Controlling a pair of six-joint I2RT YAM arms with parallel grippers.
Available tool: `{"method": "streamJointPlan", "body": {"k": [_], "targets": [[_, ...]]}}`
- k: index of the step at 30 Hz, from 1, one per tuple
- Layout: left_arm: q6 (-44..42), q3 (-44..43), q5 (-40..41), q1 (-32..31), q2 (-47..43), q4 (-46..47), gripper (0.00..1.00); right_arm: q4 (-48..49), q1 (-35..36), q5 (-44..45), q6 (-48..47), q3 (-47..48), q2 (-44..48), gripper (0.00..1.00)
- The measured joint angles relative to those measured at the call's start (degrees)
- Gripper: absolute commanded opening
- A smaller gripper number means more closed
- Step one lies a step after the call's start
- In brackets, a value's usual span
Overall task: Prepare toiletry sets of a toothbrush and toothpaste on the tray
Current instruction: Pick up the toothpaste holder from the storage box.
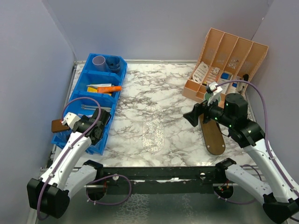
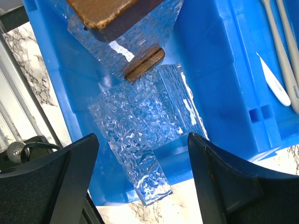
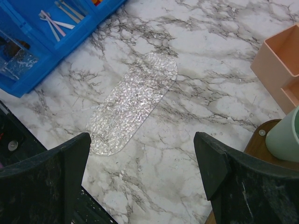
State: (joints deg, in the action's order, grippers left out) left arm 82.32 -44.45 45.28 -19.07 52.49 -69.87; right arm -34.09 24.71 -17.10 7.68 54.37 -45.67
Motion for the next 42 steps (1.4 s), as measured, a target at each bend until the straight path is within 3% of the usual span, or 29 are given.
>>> {"method": "streamJointPlan", "body": {"k": [14,18,22,35,42], "targets": [[3.1,4.35,0.83,1.11,1.03,4.98,0.6,0.76,0.11,0.9,0.0,-0.24,0.0,0.94],[3.48,5.29,0.9,1.46,0.92,6.23,0.48,0.85,0.11,1.18,0.0,-0.33,0.0,0.94],[3.72,6.03,0.44,1.55,-0.33,6.14,0.44,0.98,0.11,1.25,0.0,-0.48,0.0,0.94],[1.95,5.4,-1.31,1.86,-6.21,4.52,0.22,1.14,0.11,1.44,0.0,-0.57,0.0,0.94],[0.2,0.87,-2.08,1.88,-8.96,2.86,0.1,1.14,0.11,1.68,0.0,-0.57,0.0,0.94]]}}
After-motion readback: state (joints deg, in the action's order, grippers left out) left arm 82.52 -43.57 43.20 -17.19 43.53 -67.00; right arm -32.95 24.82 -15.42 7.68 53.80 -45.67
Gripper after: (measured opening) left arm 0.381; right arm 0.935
